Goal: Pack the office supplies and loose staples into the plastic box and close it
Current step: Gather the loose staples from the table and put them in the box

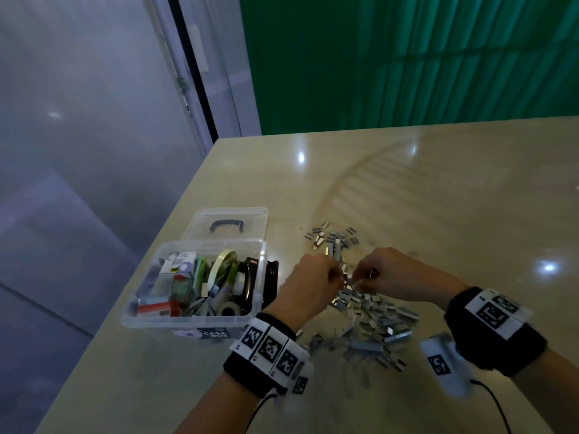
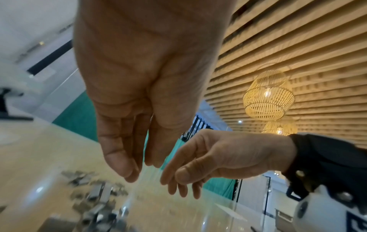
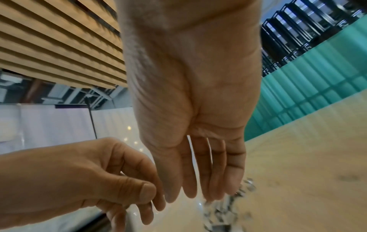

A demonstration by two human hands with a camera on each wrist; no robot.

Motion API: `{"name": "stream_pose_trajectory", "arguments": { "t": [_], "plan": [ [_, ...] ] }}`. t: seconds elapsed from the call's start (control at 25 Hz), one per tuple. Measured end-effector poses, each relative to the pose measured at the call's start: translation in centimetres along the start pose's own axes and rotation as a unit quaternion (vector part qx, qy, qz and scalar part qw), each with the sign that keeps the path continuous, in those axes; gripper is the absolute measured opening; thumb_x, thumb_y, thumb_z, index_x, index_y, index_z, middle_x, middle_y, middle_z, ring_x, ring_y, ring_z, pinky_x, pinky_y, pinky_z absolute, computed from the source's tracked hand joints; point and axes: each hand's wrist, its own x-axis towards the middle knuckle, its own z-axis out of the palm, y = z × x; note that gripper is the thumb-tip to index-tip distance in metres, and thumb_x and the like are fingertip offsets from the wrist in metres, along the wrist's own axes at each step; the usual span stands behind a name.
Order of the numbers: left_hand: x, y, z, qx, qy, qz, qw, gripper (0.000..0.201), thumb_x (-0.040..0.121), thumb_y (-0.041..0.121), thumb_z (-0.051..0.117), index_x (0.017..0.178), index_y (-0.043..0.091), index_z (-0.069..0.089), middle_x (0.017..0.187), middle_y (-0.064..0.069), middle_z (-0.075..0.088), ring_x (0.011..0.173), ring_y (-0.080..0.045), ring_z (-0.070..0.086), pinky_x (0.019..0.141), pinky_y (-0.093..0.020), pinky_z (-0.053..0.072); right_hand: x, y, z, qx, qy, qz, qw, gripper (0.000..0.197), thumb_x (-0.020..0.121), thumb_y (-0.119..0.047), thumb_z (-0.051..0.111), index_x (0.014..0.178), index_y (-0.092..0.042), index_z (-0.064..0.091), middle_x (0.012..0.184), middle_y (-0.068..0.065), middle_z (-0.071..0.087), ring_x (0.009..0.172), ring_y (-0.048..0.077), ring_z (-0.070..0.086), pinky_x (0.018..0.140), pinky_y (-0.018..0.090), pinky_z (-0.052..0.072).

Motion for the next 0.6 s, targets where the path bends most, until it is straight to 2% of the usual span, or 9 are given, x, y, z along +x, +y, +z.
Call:
{"name": "stream_pose_trajectory", "arguments": {
  "t": [0.08,0.16,0.2,0.28,0.36,0.4,0.52,0.6],
  "plan": [
    [1.1,-0.6,2.5,0.005,-0.017,-0.032,0.999,0.018,0.089,0.018,0.064,0.104,0.018,0.074,0.1,-0.007,0.071,0.099,-0.025,0.063,0.089,-0.043,0.054,-0.4,2.5,0.5,-0.031,-0.021,0.047,0.998,0.028,0.091,-0.034,0.071,0.115,-0.021,0.072,0.11,-0.003,0.068,0.095,0.015,0.064,0.076,0.029,0.05],
    [2.0,-1.3,4.2,0.032,-0.015,-0.055,0.998,0.031,0.088,0.016,0.065,0.119,0.019,0.068,0.116,-0.007,0.066,0.112,-0.028,0.059,0.096,-0.042,0.05,-0.6,4.6,1.1,-0.036,-0.047,0.084,0.995,0.049,0.093,-0.038,0.068,0.138,-0.023,0.056,0.136,0.0,0.053,0.119,0.018,0.053,0.088,0.025,0.041],
    [2.4,-1.7,4.8,0.052,-0.011,-0.066,0.996,0.039,0.088,0.02,0.066,0.126,0.021,0.063,0.125,-0.006,0.061,0.118,-0.029,0.054,0.099,-0.044,0.048,-0.7,5.4,1.5,-0.028,-0.05,0.097,0.994,0.059,0.093,-0.042,0.067,0.145,-0.025,0.047,0.144,0.001,0.046,0.129,0.02,0.047,0.094,0.027,0.038],
    [2.8,-2.3,6.0,0.078,-0.021,-0.112,0.99,0.055,0.088,0.038,0.068,0.138,0.024,0.05,0.137,-0.004,0.048,0.129,-0.032,0.041,0.103,-0.049,0.043,-0.3,6.7,2.6,-0.013,-0.047,0.119,0.992,0.078,0.089,-0.054,0.068,0.153,-0.025,0.034,0.151,0.005,0.038,0.137,0.026,0.04,0.104,0.034,0.037],
    [2.9,-2.5,6.9,0.073,-0.039,-0.165,0.983,0.066,0.086,0.052,0.064,0.142,0.024,0.041,0.14,-0.006,0.041,0.132,-0.033,0.033,0.105,-0.05,0.039,0.4,7.1,3.9,-0.027,-0.04,0.135,0.99,0.09,0.084,-0.063,0.068,0.154,-0.021,0.03,0.149,0.01,0.038,0.136,0.032,0.038,0.105,0.04,0.038],
    [2.7,-2.3,7.3,0.082,-0.044,-0.175,0.98,0.068,0.086,0.055,0.061,0.142,0.024,0.039,0.139,-0.006,0.041,0.132,-0.033,0.032,0.105,-0.05,0.039,0.8,7.0,4.5,-0.045,-0.034,0.136,0.989,0.09,0.083,-0.065,0.068,0.151,-0.018,0.033,0.144,0.012,0.04,0.132,0.034,0.038,0.102,0.041,0.039],
    [2.3,-1.9,8.1,0.122,-0.048,-0.149,0.98,0.072,0.087,0.052,0.062,0.148,0.028,0.032,0.143,-0.004,0.039,0.133,-0.03,0.031,0.104,-0.047,0.037,1.5,6.4,5.6,-0.077,-0.017,0.119,0.99,0.07,0.079,-0.063,0.071,0.126,-0.015,0.051,0.115,0.005,0.04,0.117,0.03,0.04,0.086,0.038,0.041],
    [2.5,-1.8,8.2,0.096,-0.048,-0.146,0.983,0.072,0.086,0.042,0.068,0.148,0.027,0.035,0.143,-0.006,0.039,0.131,-0.031,0.033,0.104,-0.046,0.039,1.8,6.2,5.9,-0.055,-0.009,0.109,0.992,0.057,0.079,-0.054,0.076,0.118,-0.018,0.056,0.112,0.003,0.039,0.114,0.027,0.041,0.085,0.036,0.043]
  ]
}}
